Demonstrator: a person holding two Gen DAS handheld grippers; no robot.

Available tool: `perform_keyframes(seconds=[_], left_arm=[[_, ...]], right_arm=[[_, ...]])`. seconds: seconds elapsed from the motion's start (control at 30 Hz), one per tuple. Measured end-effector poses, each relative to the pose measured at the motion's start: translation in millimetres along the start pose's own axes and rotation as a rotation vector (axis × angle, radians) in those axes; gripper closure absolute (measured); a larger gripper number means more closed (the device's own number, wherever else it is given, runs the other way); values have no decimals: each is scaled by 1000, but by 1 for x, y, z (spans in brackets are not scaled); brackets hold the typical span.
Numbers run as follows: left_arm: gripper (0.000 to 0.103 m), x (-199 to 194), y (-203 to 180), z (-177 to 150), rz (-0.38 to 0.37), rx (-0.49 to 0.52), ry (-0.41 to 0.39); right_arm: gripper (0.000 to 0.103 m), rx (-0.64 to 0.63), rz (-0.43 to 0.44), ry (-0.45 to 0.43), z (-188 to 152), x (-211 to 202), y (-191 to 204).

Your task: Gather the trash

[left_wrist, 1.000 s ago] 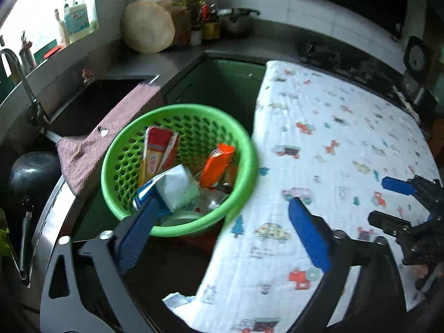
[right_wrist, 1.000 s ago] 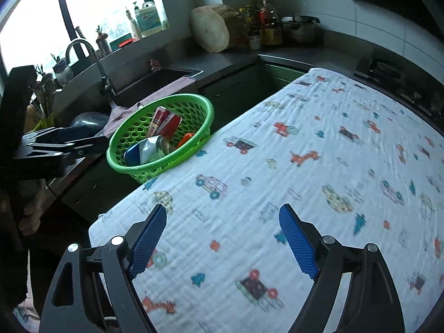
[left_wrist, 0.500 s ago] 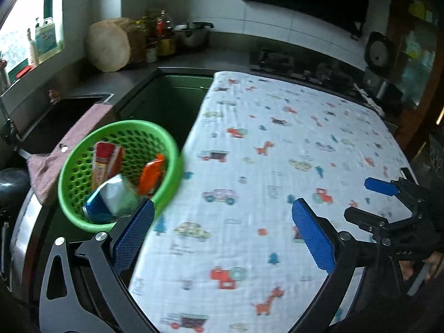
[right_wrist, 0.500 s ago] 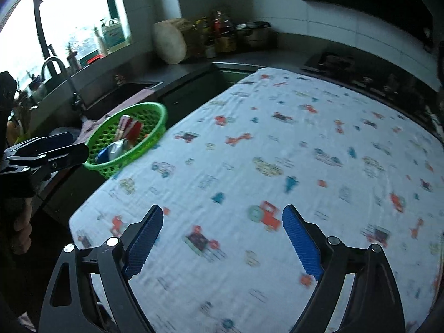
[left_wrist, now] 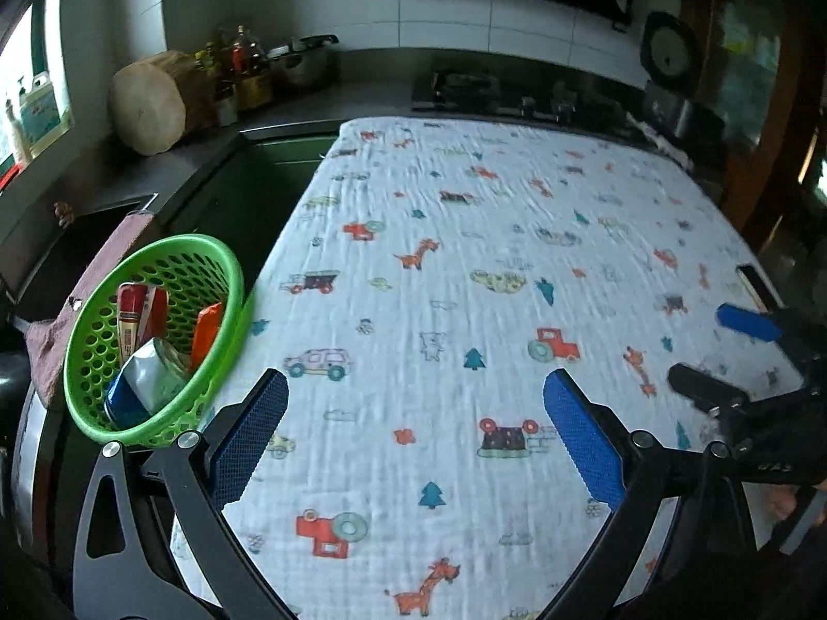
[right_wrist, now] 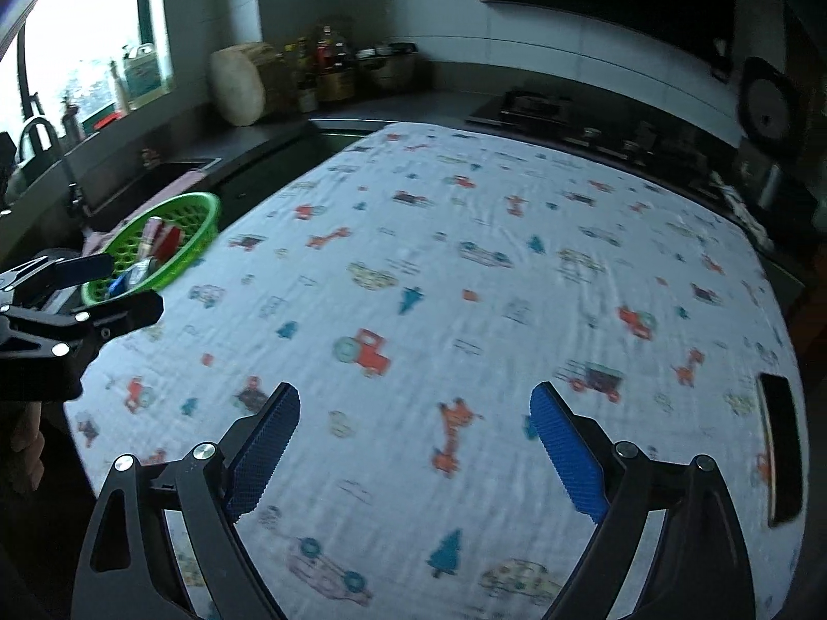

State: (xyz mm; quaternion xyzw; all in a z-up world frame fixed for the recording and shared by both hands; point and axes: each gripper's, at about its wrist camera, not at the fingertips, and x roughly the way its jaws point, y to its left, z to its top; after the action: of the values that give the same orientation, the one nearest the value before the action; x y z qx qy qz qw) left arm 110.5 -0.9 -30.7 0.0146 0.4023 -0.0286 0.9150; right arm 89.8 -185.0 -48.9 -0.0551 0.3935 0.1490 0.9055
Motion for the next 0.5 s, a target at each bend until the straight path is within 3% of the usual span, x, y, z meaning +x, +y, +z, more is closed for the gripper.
perform_keyframes(seconds=[0.17,0.5], left_arm=[[5,7,-15,-2,41,37,-9],[5,5,-40,-1,31,73,-26]], right_arm=[[14,49,-56,15,-7,-2,-14],[13,144,-107,26,-22,-10,-39]])
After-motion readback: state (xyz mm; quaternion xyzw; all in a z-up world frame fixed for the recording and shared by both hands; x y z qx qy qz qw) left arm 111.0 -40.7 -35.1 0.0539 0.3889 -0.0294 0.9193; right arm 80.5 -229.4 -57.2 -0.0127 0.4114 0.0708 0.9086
